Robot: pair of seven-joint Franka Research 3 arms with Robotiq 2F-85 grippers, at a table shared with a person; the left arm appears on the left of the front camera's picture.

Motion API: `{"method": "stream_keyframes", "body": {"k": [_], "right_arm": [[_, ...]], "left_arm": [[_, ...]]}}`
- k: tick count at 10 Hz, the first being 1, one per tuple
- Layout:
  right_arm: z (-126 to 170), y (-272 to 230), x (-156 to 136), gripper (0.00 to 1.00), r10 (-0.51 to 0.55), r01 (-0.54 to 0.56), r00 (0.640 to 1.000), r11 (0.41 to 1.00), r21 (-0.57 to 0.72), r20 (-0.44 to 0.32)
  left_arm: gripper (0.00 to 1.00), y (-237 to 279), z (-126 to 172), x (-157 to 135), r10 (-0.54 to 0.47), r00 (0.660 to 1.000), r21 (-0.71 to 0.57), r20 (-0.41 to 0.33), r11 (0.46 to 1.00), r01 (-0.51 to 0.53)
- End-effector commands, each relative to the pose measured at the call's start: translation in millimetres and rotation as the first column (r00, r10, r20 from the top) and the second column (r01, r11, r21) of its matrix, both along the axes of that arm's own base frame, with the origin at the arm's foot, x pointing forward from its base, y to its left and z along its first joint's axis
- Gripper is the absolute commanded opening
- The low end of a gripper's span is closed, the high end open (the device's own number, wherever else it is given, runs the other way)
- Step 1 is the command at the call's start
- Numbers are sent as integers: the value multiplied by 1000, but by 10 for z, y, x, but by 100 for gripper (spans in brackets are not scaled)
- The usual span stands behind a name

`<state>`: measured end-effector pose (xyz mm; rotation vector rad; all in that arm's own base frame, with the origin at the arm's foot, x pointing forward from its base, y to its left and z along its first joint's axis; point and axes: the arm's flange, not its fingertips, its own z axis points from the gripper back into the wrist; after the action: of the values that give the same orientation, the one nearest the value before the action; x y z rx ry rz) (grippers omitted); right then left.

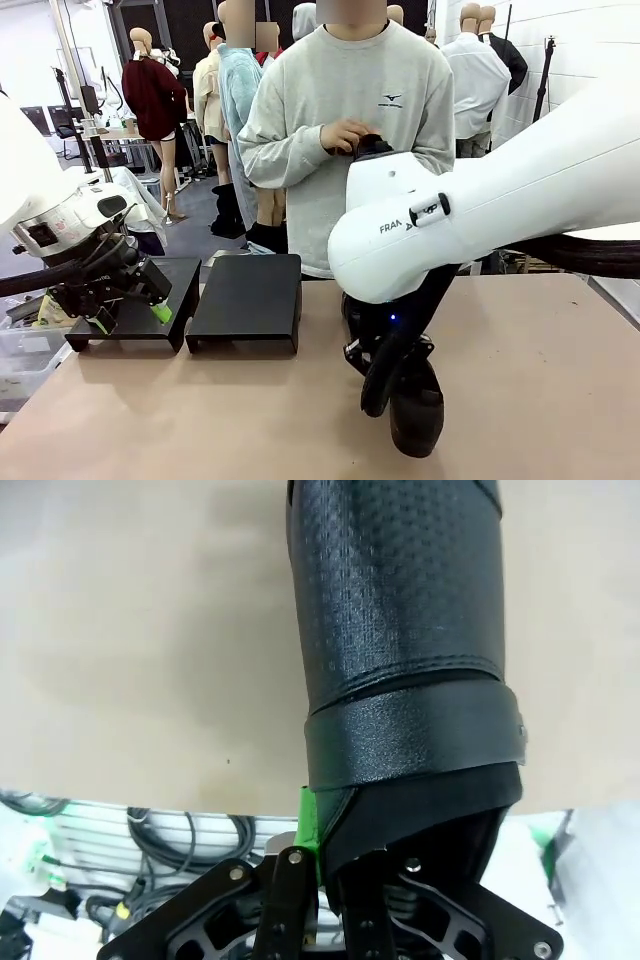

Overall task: Organize the shoes by placing them on the stand.
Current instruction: Pick up one Shoe and place it in the middle of the table.

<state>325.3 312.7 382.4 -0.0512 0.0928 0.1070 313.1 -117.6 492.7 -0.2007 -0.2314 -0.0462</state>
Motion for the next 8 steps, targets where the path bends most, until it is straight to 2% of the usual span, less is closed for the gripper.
{"method": "stream_keyframes", "body": {"k": [1,6,7,8], "right_arm": [[-77,102,99,0,-16,16,1000,1000,-25,-11],[-233,178,137,0,-30,30,999,999,-21,-29],[-262,197,139,8,-33,32,999,999,-22,-40],[-284,201,163,23,-34,33,999,999,-22,-40]], "left_arm": [[100,1,-8,-11,-2,1000,3,1,1000,2],[100,1,-8,-11,-2,1000,3,1,1000,2],[100,1,-8,-11,-2,1000,3,1,1000,2],[100,1,-8,-11,-2,1000,3,1,1000,2]]}}
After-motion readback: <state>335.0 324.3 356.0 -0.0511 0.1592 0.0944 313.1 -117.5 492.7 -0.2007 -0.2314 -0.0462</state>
